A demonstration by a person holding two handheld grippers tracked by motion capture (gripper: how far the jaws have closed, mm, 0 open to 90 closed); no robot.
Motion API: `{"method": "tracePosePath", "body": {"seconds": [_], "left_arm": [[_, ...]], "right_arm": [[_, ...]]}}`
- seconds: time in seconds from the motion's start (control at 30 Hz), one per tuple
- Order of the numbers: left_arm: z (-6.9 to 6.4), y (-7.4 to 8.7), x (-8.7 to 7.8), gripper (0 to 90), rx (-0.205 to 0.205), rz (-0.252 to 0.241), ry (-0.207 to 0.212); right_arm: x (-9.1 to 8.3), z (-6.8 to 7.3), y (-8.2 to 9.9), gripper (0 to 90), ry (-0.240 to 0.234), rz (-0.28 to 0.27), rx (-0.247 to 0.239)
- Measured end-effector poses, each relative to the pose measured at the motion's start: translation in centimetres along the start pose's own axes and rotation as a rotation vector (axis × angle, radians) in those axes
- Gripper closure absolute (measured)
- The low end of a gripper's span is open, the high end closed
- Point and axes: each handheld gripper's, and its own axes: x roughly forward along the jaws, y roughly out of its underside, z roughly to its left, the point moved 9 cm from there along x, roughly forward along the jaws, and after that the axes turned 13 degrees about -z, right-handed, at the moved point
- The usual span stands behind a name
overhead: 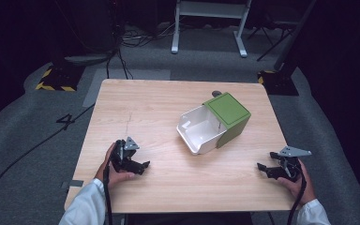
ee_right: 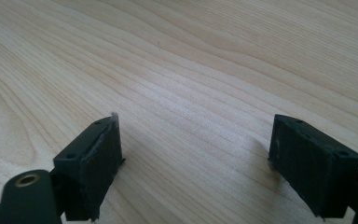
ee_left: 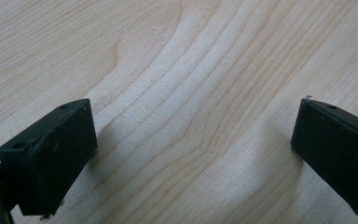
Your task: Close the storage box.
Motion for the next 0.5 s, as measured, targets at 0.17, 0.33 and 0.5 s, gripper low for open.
{"method": "tracePosePath", "body": {"seconds": [0.17,0.33,0.5], "left_arm": [[-0.6,-0.8,0.6,10.1,0.014,-0.032,0.030],[-1.8,-2.7,1.4,17.6,0.025,-0.064,0.066],[-2.9,-5.2,2.7,24.7,0.048,-0.096,0.082]], "right_arm": [[0.0,0.0,0.0,17.1,-0.001,-0.001,0.003],[0.0,0.0,0.0,17.1,-0.001,-0.001,0.003],[0.0,0.0,0.0,17.0,0.000,-0.001,0.002]]}}
